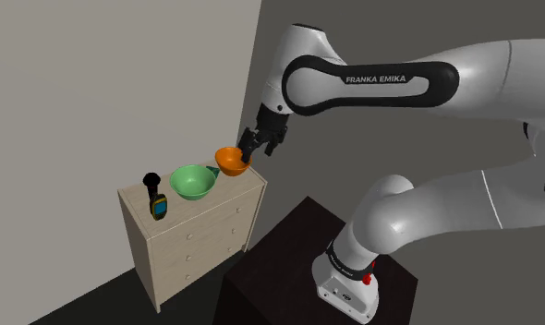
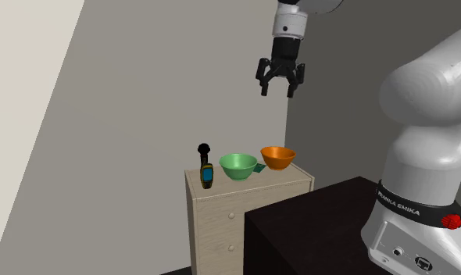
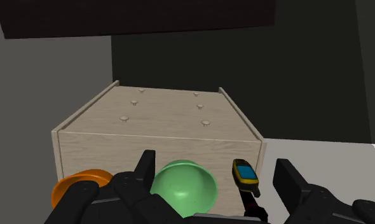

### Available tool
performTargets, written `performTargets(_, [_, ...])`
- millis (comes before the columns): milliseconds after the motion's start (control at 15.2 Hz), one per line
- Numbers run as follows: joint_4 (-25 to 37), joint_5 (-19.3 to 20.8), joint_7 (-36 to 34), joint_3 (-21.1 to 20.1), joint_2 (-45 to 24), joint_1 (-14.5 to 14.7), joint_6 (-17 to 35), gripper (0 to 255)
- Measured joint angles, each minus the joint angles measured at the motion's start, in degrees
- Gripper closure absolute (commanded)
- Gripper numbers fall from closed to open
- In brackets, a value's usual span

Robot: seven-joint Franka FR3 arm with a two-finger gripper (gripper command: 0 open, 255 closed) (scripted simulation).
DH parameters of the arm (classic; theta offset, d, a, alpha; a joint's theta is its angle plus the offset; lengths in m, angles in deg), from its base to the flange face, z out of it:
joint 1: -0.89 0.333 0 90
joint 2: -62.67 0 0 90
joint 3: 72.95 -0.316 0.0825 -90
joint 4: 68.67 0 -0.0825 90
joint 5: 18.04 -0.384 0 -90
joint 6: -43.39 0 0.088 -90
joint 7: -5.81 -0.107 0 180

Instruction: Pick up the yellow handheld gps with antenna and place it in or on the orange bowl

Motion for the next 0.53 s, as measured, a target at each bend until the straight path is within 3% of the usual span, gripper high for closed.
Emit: performTargets(528, [-2.51,-1.00,-6.55,-7.75,-15.12,-0.21,23.50,0])
